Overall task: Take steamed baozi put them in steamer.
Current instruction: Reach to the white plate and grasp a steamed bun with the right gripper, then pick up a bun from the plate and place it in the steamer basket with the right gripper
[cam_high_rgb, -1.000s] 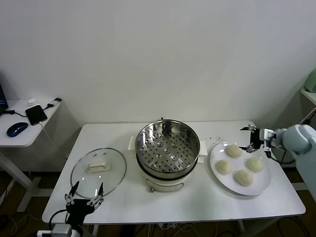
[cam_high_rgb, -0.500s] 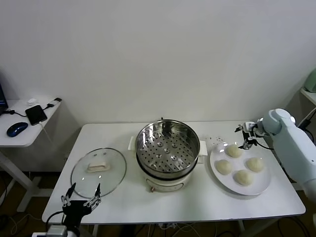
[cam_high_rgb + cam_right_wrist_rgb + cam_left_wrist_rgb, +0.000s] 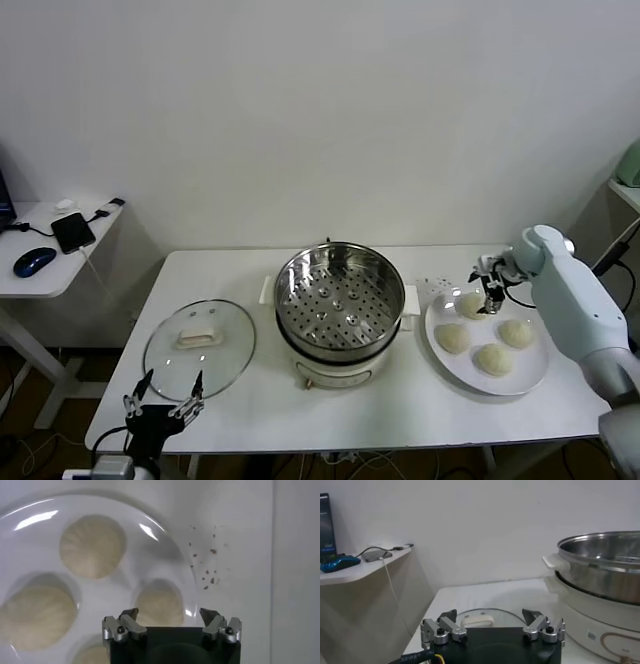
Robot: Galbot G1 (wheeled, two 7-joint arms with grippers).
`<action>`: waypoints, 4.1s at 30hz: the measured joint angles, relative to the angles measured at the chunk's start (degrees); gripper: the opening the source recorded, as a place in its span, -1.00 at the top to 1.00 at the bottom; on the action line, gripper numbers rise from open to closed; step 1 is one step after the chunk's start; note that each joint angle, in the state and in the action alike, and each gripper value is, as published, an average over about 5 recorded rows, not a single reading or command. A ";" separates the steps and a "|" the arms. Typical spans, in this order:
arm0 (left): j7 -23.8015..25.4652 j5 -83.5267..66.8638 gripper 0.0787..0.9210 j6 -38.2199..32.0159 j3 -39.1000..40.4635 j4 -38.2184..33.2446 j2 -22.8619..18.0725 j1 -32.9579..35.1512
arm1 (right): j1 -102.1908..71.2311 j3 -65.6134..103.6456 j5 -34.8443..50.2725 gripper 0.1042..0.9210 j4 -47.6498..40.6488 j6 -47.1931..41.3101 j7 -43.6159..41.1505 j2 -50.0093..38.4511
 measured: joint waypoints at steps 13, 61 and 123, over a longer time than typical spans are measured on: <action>0.12 -0.07 -0.77 0.26 -0.22 -0.05 0.05 -0.08 | 1.10 1.32 -4.67 -0.76 -2.97 1.05 1.01 1.67; -0.33 0.86 -0.77 0.55 0.23 2.62 0.32 -3.00 | 10.44 -10.24 13.22 -0.17 3.57 -6.02 -5.11 -2.25; -1.78 0.97 -0.77 1.08 -0.68 4.63 -1.36 -5.52 | 31.66 -56.35 29.18 -0.18 -1.73 38.19 1.43 22.05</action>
